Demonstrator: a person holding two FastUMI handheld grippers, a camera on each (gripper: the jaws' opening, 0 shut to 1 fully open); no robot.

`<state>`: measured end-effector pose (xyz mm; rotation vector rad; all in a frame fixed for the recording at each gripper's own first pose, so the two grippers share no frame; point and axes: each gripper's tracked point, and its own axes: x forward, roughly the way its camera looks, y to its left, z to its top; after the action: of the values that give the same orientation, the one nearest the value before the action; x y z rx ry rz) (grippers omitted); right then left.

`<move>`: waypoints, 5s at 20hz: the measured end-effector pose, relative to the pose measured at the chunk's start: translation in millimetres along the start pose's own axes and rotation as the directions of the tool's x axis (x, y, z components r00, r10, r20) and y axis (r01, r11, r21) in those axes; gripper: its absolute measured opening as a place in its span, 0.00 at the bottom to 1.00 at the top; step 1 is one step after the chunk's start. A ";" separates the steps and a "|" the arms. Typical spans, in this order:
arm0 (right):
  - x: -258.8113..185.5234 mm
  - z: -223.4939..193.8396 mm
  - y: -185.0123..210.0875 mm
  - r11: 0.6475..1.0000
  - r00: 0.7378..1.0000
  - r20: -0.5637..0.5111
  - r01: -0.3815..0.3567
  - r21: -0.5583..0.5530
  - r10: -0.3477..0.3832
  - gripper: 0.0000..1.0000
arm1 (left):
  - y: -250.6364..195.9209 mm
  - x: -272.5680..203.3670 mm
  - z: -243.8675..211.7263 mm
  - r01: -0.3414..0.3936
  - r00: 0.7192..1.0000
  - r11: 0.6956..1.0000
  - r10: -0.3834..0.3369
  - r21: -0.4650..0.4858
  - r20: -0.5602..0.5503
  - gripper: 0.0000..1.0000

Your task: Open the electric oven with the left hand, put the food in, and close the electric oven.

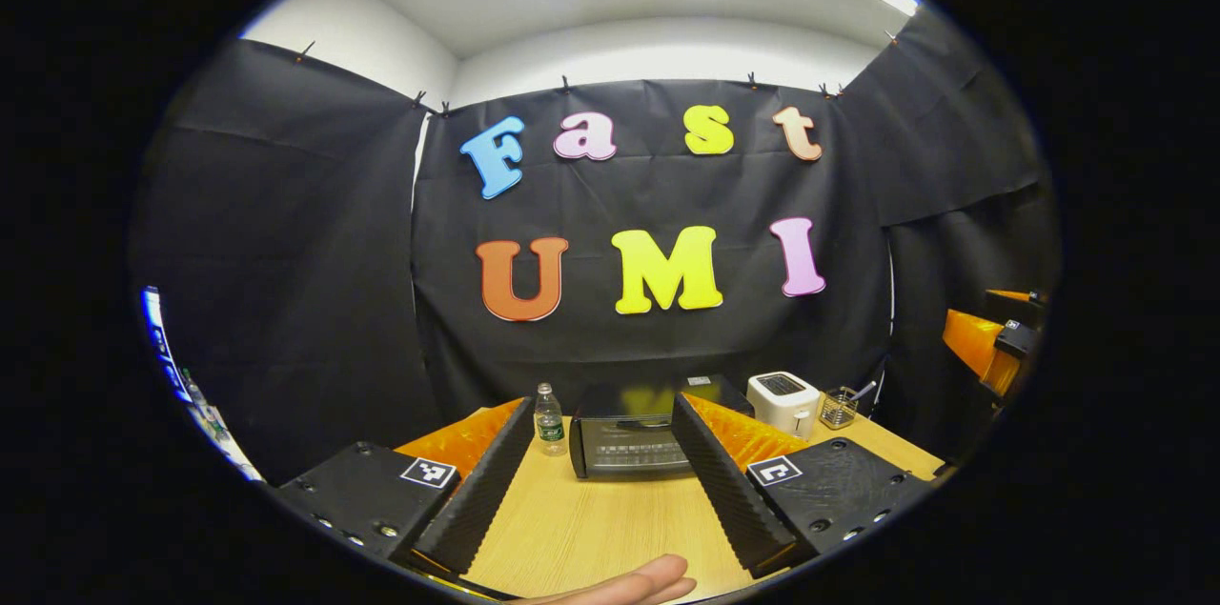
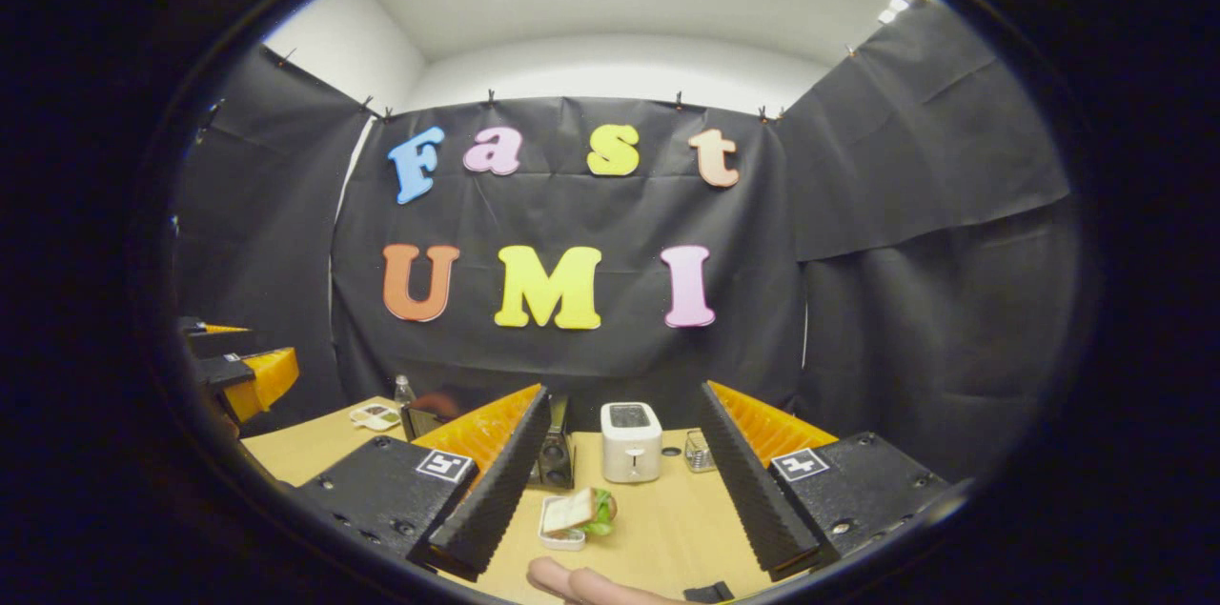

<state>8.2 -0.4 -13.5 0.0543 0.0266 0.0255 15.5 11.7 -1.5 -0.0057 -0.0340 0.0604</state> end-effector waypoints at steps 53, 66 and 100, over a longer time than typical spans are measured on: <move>81.2 -68.7 -92.9 0.994 0.992 -0.064 0.108 0.000 -0.108 0.99 | -94.4 244.8 -212.8 0.140 0.887 0.990 -0.139 -0.032 -0.441 0.98; 71.6 -81.6 -98.7 0.993 0.988 -0.105 0.116 -0.002 -0.116 0.99 | -89.7 149.6 -287.8 0.134 0.881 0.990 -0.138 -0.042 -0.453 0.98; 198.9 -196.2 -17.6 0.968 0.776 -0.590 -0.250 0.036 0.223 1.00 | -31.2 59.2 -47.5 0.100 0.994 0.995 -0.100 -0.016 0.041 0.93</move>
<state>202.0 -2.2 -215.6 0.0019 0.6520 0.2986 78.0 -16.0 -46.8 -0.0206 -0.0745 -0.0399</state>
